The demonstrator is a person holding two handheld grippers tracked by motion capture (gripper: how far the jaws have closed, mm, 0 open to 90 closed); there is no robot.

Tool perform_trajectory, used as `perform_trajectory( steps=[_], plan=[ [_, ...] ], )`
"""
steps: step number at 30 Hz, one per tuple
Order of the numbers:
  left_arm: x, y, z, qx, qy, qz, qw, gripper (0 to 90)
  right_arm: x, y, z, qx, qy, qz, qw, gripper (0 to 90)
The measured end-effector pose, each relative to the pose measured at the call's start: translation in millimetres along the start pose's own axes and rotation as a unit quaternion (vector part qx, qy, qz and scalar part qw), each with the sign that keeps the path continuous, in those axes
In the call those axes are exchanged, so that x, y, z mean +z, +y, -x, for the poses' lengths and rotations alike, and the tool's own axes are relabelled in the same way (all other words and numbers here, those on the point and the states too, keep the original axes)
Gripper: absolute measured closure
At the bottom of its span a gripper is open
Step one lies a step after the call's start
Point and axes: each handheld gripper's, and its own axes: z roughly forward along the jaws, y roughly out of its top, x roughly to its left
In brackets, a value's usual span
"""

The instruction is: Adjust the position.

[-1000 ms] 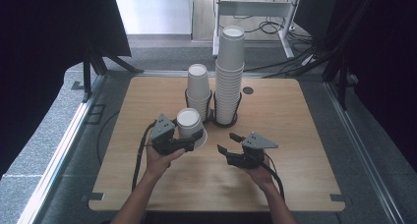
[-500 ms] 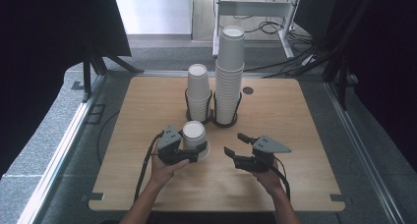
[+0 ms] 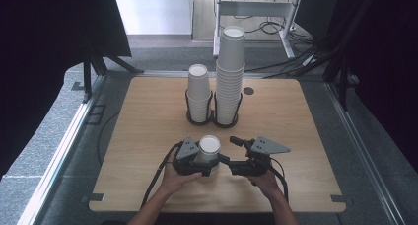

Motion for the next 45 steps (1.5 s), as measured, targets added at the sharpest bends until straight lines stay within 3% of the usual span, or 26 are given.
perform_trajectory(
  steps=[10, 19, 22, 27, 32, 40, 45],
  plan=[
    [6.1, -2.3, 11.7, 0.018, -0.019, -0.001, 0.9997, 18.0, 20.0, -8.8, -6.6, 0.006, 0.021, -0.029, 0.9993, 17.6],
    [9.4, -1.7, 20.4, 0.027, -0.031, -0.004, 0.9991, 18.0, 27.1, -13.3, -8.2, 0.000, 0.017, -0.042, 0.9990, 18.6],
    [9.3, -0.9, 21.9, 0.029, -0.031, -0.003, 0.9991, 18.0, 29.2, -15.1, -9.2, -0.006, 0.009, -0.048, 0.9988, 22.9],
    [11.5, -2.3, 21.5, 0.028, -0.026, -0.003, 0.9993, 16.4, 29.7, -16.0, -7.6, -0.001, 0.003, -0.049, 0.9988, 24.7],
    [14.1, -0.9, 21.7, 0.022, -0.032, -0.022, 0.9990, 6.2, 28.2, -15.4, -3.4, 0.014, 0.009, -0.043, 0.9989, 25.1],
    [18.9, -3.6, 22.6, 0.033, -0.030, -0.046, 0.9979, 6.1, 21.4, -12.7, -0.6, 0.015, 0.007, -0.023, 0.9996, 25.2],
    [19.4, -5.2, 22.5, 0.037, -0.027, -0.045, 0.9979, 10.6, 21.5, -12.7, -1.6, 0.012, 0.007, -0.022, 0.9997, 25.1]
  ],
)
